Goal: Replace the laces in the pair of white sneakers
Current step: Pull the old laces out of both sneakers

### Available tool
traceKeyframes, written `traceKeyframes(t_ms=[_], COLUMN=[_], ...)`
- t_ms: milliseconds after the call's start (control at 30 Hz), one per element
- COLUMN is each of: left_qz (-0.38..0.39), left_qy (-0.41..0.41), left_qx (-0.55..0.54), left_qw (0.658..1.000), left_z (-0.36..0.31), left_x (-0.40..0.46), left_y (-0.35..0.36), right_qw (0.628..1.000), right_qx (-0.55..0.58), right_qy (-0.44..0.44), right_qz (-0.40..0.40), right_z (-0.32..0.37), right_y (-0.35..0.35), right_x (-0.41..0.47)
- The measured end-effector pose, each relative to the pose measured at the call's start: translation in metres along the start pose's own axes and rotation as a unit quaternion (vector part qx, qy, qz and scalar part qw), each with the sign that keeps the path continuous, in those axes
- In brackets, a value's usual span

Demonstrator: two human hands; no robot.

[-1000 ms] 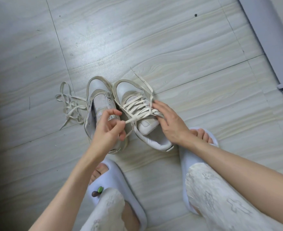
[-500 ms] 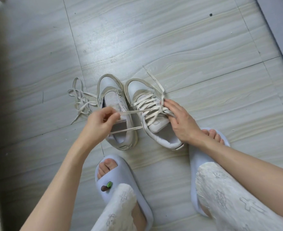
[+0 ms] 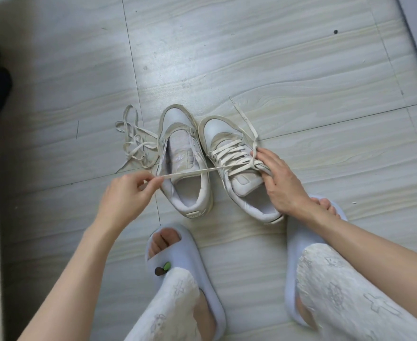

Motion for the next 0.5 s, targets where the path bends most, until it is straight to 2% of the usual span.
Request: traceKeyframes(t_ms=[67, 233, 300, 367, 500], left_qz=[-0.068, -0.189, -0.173, -0.129, -0.111], left_qy=[0.015, 0.18, 0.218, 0.212, 0.204], left_qx=[-0.019, 0.038, 0.072, 0.103, 0.061], left_qw=[0.997, 0.964, 0.958, 0.963, 0.971], left_z=[-0.009, -0.075, -0.094, -0.097, -0.084], left_x=[-0.004, -0.022, -0.029, -0.029, -0.024], left_y=[-0.001, 0.032, 0.058, 0.08, 0.094], right_qw=[1.0, 1.0, 1.0, 0.999, 0.995], right_qx=[-0.003, 0.026, 0.029, 0.031, -0.012], right_qy=[0.003, 0.007, 0.007, 0.004, -0.017], right_qz=[0.002, 0.002, 0.0, -0.028, -0.095], right_z=[0.001, 0.013, 0.016, 0.02, 0.028], right_y=[0.001, -0.003, -0.006, -0.013, -0.03], right_x=[0.0, 0.0, -0.003, -0.01, -0.015])
Point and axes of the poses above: each hand's wrist, its own x-axis towards the middle knuckle, its own y-axis out of the palm, z = x × y, the point moved 5 cm from there along x, towards the middle knuckle, and after that the axes turned 4 degrees about z, right-handed, at the moved point
